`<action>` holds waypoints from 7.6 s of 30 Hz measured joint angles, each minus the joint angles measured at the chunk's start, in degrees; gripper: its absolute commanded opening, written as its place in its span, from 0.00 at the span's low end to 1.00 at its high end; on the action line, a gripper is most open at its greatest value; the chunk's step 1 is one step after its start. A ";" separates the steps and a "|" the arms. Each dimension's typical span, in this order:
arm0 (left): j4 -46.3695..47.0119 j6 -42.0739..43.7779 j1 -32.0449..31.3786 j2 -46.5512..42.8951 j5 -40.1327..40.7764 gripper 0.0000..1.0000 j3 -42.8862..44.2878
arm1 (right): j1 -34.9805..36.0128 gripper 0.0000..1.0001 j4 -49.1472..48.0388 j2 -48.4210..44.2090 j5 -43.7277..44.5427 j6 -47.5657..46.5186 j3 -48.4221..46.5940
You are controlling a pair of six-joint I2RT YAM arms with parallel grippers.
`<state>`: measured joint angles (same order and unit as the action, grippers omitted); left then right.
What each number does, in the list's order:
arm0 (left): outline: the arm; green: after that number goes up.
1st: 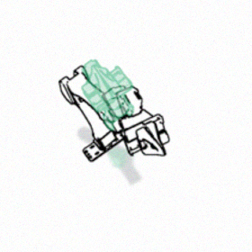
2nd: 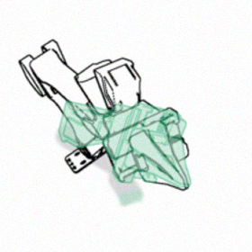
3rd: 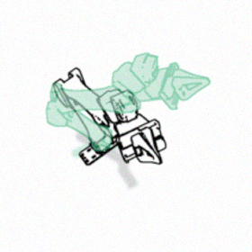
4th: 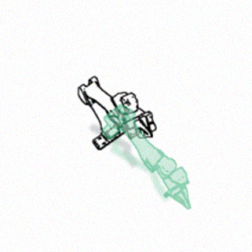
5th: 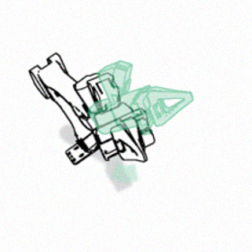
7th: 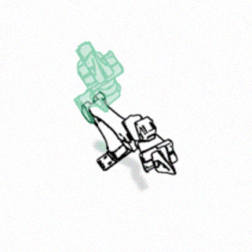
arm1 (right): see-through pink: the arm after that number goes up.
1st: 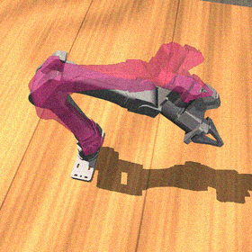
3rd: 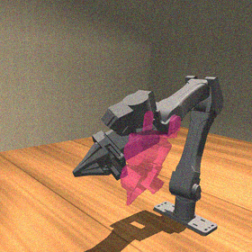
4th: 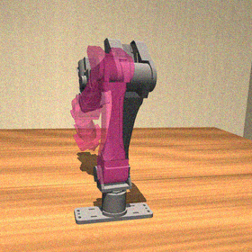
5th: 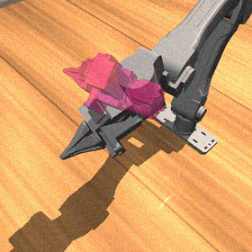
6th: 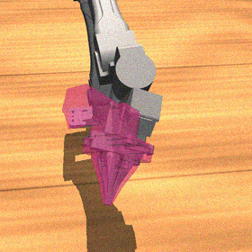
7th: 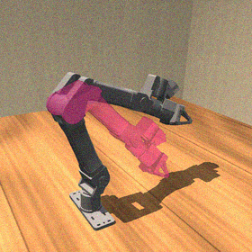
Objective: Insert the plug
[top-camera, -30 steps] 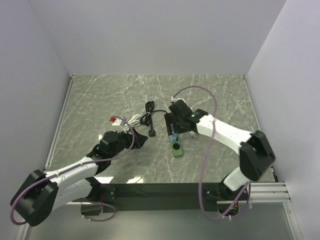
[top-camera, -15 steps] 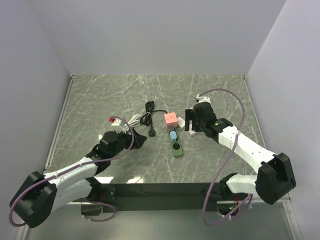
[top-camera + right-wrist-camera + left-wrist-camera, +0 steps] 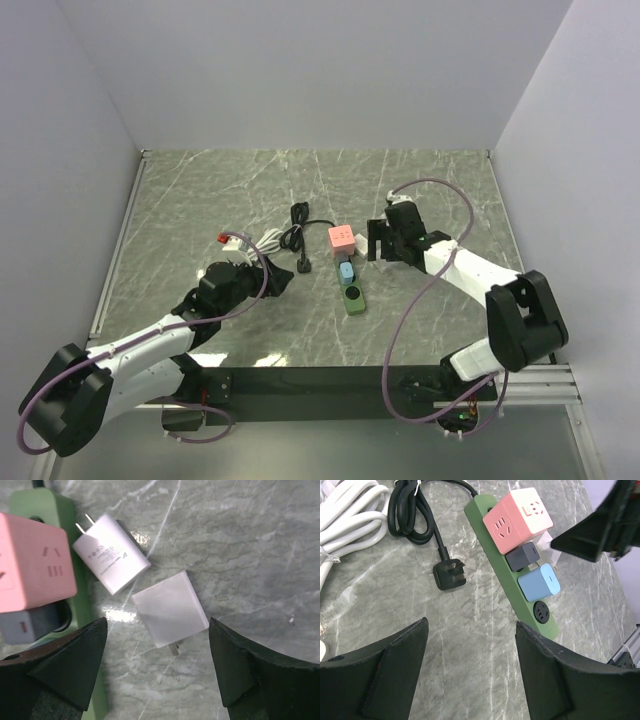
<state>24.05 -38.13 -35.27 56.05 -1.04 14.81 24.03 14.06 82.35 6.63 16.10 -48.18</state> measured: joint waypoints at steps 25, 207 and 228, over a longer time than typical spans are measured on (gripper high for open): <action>-2.27 0.02 0.00 -1.99 -0.07 0.75 0.00 | -2.82 0.39 0.13 10.40 -6.97 -4.74 -2.08; -47.60 -28.74 -4.74 -21.29 52.28 0.99 7.17 | 37.64 0.00 -40.54 24.96 -10.80 -7.02 -13.22; -47.76 -25.79 -4.87 -22.60 50.53 0.99 6.97 | 38.75 0.00 -43.30 29.40 -9.20 -10.01 -15.65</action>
<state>-23.70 -63.92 -40.14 33.45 49.50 21.78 62.78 -29.23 111.74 -2.57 6.09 -63.83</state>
